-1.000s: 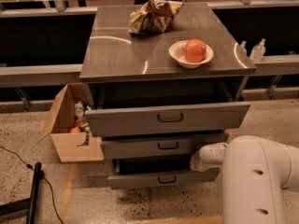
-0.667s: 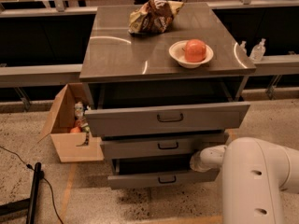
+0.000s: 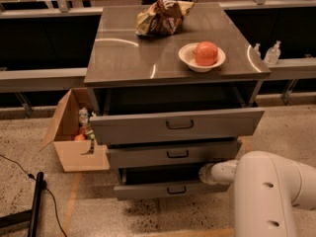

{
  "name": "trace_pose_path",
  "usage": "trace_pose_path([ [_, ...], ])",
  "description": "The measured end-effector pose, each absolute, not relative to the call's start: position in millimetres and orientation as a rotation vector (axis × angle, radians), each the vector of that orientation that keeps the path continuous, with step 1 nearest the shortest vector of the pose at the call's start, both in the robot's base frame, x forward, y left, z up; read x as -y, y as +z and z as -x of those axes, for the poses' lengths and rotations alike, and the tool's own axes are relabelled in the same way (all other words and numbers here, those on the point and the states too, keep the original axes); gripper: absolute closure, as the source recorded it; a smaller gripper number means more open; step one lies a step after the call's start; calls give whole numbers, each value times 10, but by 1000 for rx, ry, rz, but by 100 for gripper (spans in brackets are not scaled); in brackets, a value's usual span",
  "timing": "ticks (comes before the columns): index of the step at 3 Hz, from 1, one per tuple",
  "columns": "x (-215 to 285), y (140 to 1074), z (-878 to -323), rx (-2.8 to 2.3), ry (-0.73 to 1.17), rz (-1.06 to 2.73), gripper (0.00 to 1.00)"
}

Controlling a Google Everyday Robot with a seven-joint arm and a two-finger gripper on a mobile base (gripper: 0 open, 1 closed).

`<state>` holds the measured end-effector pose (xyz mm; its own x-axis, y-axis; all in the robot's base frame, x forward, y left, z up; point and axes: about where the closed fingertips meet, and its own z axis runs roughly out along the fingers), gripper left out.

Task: Open bottom drawer

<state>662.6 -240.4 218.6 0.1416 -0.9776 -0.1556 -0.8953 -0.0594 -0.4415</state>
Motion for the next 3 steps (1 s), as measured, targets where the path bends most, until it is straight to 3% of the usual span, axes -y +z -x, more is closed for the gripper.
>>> trace_pose_path([
  [3,2256,1909,-6520,-1731,-226,2039,100],
])
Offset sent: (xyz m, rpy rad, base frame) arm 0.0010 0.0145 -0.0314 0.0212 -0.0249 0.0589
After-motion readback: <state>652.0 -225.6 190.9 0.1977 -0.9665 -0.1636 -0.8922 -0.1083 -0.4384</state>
